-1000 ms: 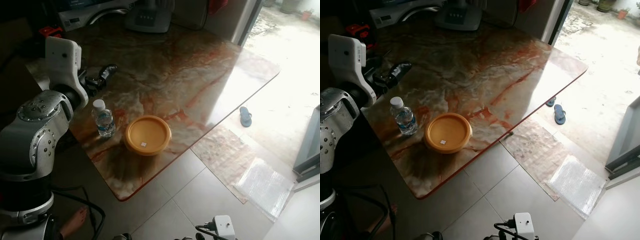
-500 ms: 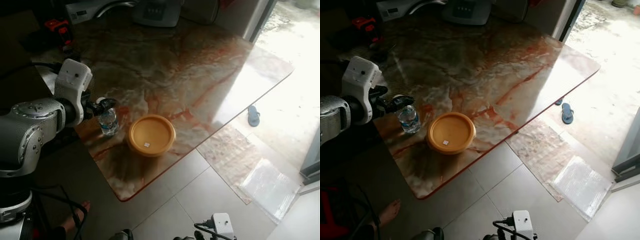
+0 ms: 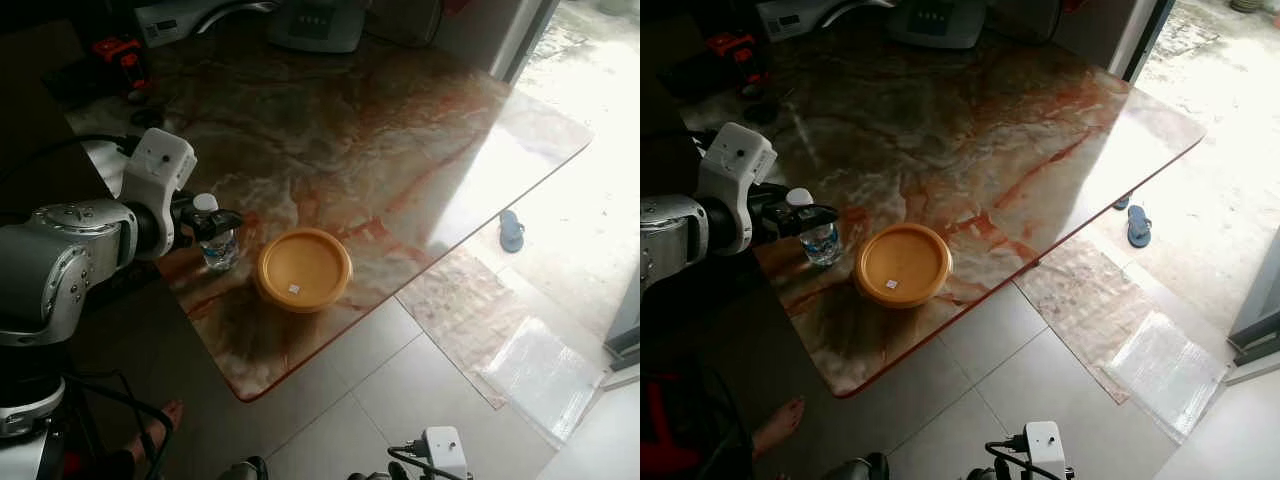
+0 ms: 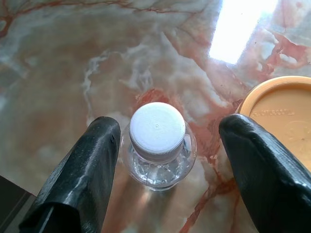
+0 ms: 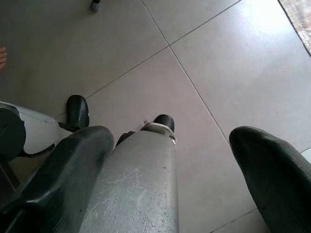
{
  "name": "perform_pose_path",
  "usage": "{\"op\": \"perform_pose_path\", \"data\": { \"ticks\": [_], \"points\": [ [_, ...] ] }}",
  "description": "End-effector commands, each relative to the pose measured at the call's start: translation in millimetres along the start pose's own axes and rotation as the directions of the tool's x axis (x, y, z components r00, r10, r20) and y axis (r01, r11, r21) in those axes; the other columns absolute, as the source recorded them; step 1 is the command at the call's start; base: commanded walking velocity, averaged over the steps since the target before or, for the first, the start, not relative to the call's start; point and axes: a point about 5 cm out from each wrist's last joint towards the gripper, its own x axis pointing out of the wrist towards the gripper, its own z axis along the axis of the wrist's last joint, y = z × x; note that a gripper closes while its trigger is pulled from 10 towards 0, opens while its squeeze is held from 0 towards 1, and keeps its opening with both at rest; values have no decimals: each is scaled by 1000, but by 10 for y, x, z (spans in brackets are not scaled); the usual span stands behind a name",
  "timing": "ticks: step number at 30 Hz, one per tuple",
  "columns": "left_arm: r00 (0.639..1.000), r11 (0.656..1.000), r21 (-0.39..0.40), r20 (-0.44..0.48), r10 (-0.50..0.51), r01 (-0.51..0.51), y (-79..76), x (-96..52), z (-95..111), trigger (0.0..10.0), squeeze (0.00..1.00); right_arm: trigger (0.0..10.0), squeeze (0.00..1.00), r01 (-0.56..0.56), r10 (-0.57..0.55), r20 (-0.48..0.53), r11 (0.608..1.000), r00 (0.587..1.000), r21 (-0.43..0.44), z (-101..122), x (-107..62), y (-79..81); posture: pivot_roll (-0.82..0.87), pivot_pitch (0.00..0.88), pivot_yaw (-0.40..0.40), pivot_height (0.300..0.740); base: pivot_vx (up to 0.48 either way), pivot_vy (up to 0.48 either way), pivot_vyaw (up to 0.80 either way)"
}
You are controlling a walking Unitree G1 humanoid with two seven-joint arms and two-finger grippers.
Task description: Restocking fridge
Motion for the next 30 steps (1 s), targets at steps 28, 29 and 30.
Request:
{"op": "perform_pose_path", "data": {
  "ticks": [28, 29, 30],
  "points": [
    [998, 999, -3, 20, 51, -51, 34, 76, -18, 0, 0, 10000, 0, 10, -10, -34, 1000, 999, 8, -101, -34, -50, 36, 181, -54, 740, 0, 0, 0],
    [998, 998, -4, 18, 55, -55, 40, 74, -19, 0, 0, 10000, 0, 10, -10, -35, 1000, 999, 7, -100, -33, -50, 36, 181, -54, 740, 0, 0, 0],
    [998, 998, -5, 16, 57, -57, 44, 73, -19, 0, 0, 10000, 0, 10, -9, -35, 1000, 999, 7, -100, -33, -50, 36, 181, -54, 740, 0, 0, 0]
  ]
}}
